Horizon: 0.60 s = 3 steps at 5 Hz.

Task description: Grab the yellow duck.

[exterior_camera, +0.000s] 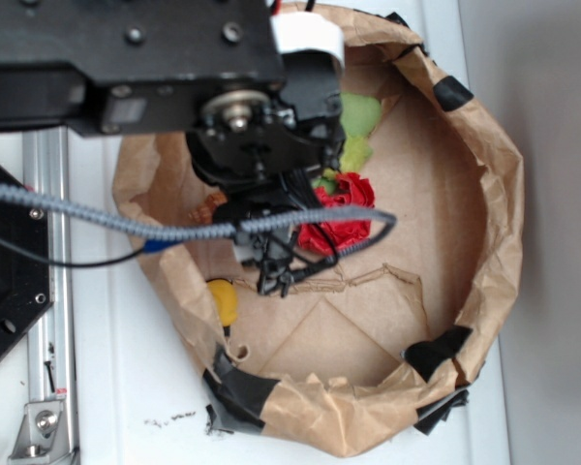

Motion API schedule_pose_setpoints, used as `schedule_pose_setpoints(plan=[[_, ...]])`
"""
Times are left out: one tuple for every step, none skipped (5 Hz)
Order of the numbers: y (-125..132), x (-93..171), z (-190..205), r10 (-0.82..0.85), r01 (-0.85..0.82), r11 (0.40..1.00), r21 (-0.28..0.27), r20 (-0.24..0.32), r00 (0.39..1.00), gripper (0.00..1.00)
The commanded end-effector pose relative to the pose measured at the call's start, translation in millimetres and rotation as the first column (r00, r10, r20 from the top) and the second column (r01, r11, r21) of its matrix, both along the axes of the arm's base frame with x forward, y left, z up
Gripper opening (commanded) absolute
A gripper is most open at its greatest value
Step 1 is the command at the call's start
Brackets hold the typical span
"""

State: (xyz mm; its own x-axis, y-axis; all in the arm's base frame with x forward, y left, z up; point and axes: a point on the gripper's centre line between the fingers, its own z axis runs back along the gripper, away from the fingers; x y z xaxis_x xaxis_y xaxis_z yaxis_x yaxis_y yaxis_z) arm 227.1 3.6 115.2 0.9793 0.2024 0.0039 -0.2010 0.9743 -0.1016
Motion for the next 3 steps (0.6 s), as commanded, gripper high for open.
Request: schedule_pose_setpoints(plan=[[-33.4, -18.5, -36.9, -0.042, 0.038, 0.997, -0.063, -0.060, 0.997, 1.00], [-54.0, -25.6, -55.5, -0.065, 0.056, 0.995, -0.086, -0.110, 0.992, 1.00], [-66.9, -26.0, -61.3, -0.047, 0.033, 0.993, -0.113, -0.128, 0.991, 1.00]])
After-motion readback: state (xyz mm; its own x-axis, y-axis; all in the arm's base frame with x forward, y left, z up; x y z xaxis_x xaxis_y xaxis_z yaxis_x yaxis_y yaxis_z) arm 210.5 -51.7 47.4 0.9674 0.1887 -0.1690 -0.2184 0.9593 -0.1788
